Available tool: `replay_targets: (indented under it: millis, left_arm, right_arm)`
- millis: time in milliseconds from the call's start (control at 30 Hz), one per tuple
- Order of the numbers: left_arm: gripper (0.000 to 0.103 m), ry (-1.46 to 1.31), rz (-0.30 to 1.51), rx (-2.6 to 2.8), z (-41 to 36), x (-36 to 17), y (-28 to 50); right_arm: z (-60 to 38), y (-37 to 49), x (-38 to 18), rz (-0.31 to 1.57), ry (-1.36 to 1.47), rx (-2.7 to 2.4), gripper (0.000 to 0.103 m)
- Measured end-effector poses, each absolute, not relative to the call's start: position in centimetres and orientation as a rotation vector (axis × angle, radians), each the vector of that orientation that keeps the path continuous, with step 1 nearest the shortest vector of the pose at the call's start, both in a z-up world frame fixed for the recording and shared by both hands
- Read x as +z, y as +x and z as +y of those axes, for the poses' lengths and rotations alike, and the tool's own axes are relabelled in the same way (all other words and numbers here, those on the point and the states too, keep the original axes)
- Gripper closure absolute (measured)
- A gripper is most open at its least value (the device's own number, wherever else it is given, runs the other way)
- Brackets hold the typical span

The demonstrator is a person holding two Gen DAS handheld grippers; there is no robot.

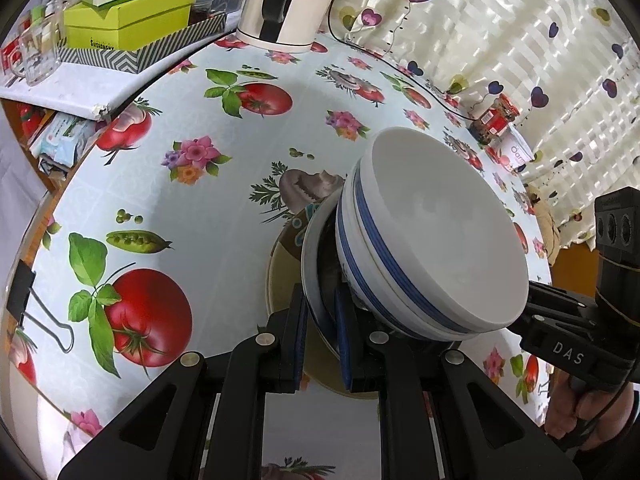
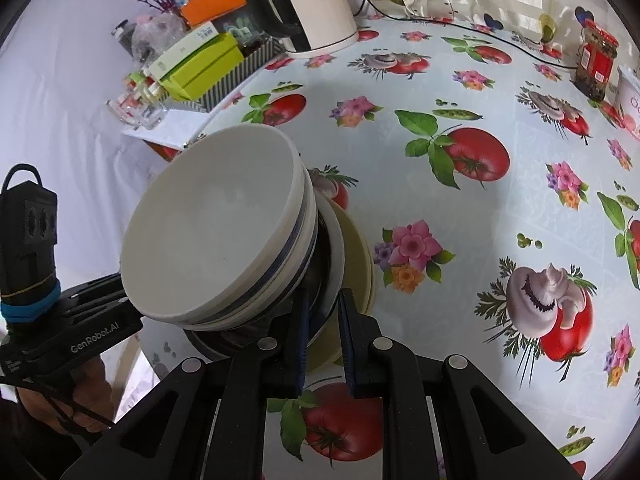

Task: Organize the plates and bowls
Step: 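Carry the bowl stack with both grippers over the beige plate stack, then lower the bowl stack onto the beige plates and open both grippers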

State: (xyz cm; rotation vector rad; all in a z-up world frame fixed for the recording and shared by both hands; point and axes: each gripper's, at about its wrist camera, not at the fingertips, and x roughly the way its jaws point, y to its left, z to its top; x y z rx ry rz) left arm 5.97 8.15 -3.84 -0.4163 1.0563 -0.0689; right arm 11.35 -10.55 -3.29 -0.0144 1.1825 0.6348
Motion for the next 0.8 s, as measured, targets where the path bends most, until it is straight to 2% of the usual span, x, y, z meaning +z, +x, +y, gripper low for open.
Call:
replay_targets:
  millis: [167, 233, 433, 800]
  left_arm:
    - [0.088, -0.407, 1.05, -0.076, 8.3, -3.9, 6.0]
    - [0.088, -0.392, 1.047, -0.071, 8.2, -3.7, 6.0]
    - [0.085, -0.372, 1.021, -0.041, 8.3, -3.1, 5.4]
    - [0.084, -0.298, 0.967, -0.001, 7.3, -1.0, 3.0]
  right_arm:
    - [-10.3, 11.1, -3.1, 1.166, -0.066, 0.631, 0.082]
    - [-10.4, 10.8, -2.9, 1.155, -0.091, 0.614, 0.072]
    - [-11.6, 9.8, -2.1, 1.115, -0.122, 0.587, 0.058]
    - [-12.3, 6.7, -0.3, 1.043, -0.155, 0.603, 0.048]
